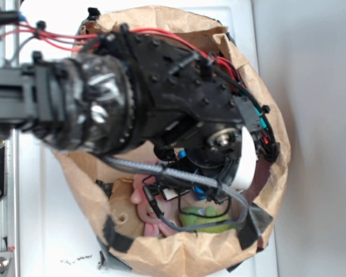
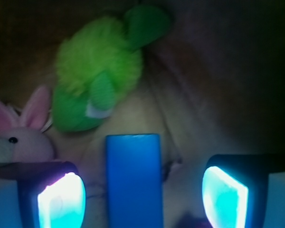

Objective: Grab the blue block.

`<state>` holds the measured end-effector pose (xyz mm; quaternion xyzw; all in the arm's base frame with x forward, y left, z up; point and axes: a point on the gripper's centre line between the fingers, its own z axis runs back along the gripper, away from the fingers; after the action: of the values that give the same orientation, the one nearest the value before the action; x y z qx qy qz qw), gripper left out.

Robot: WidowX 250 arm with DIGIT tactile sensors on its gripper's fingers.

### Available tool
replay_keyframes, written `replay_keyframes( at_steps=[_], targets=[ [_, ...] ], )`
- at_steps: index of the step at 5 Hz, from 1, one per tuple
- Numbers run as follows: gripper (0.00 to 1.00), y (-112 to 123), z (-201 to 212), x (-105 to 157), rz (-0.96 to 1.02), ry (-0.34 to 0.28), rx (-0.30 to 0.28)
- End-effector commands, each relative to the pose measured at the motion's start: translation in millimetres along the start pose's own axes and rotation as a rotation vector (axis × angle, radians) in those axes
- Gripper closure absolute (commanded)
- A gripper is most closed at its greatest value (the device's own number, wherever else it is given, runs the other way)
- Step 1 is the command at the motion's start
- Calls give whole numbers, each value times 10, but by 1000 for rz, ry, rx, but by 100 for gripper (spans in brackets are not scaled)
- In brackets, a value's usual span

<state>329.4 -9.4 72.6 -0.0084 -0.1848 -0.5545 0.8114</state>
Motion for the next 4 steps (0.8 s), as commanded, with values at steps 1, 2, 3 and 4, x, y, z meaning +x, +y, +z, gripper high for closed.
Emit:
replay_keyframes(
  at_steps=[1,2,3,4],
  targets=[
    [0,-9,83,119,-63,-10,10],
    [0,-39,37,137,-55,-39,3],
    [0,-50,-83,176,-37,-78,-6],
    [0,-74,-187,213,-50,-74,-11]
  ],
)
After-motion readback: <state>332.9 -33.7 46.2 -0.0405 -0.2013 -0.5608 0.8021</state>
